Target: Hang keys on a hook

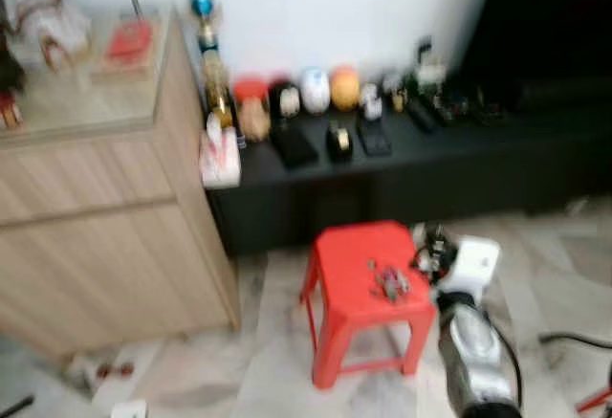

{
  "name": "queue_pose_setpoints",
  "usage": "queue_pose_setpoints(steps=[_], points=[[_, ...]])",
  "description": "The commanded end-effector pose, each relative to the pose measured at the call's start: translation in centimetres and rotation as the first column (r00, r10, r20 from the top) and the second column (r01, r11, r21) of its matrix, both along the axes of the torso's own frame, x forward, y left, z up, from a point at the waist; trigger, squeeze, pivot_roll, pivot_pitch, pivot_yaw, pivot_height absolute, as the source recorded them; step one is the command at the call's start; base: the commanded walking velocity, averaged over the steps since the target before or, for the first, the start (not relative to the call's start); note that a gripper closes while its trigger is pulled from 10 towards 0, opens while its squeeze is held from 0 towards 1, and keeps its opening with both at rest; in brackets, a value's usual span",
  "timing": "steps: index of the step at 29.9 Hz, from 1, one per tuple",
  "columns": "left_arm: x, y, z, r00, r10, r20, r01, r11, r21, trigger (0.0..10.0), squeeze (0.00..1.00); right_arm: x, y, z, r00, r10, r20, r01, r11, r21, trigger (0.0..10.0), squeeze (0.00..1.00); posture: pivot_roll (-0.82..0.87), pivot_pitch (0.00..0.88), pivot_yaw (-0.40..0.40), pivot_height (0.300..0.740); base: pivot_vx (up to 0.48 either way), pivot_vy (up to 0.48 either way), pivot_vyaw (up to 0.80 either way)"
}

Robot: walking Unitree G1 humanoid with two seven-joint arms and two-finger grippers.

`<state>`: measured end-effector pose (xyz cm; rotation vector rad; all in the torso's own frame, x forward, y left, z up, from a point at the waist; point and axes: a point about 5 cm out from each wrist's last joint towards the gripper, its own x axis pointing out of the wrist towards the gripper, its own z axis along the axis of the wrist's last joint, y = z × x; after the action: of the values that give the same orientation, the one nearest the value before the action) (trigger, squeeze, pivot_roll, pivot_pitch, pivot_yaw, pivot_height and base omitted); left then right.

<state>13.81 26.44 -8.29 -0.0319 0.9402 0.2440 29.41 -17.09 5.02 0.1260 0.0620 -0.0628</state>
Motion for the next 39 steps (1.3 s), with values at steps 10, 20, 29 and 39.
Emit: queue_pose_setpoints(steps=[10, 20, 29, 39], points=[[-0.8, -0.1, -0.3, 1.0, 0.015, -0.021, -0.016, 1.0, -0.009, 10.0, 0.0, 0.0, -0.6, 0.0, 1.0, -0.015, -0.002, 0.015, 1.0, -0.004, 10.0, 0.0, -0.05, 0.0, -0.005, 0.74, -0.312, 0.0, 0.0], [-0.8, -0.4, -0.4, 1.0, 0.027, -0.014, -0.027, 0.999, -0.022, 10.0, 0.0, 0.1, -0.8, 0.1, 1.0, -0.009, -0.007, 0.009, 1.0, -0.018, 10.0, 0.0, -0.06, 0.0, -0.024, 0.74, -0.175, 0.0, 0.0], [-0.7, -0.9, -0.5, 0.999, 0.054, -0.008, -0.054, 0.998, -0.033, 10.0, 0.0, 0.1, -1.6, 0.4, 1.0, -0.004, -0.006, 0.004, 0.999, -0.046, 10.0, 0.0, -0.07, 0.0, -0.056, 0.74, 0.0, 0.0, 0.0], [-0.5, -1.8, -0.7, 0.999, 0.04, -0.008, -0.04, 0.999, -0.033, 10.0, 0.0, 0.3, -1.5, 0.6, 1.0, 0.006, -0.006, -0.006, 0.998, -0.057, 10.0, 0.0, -0.07, 0.0, -0.067, 0.74, 0.0, -0.03, 0.0]])
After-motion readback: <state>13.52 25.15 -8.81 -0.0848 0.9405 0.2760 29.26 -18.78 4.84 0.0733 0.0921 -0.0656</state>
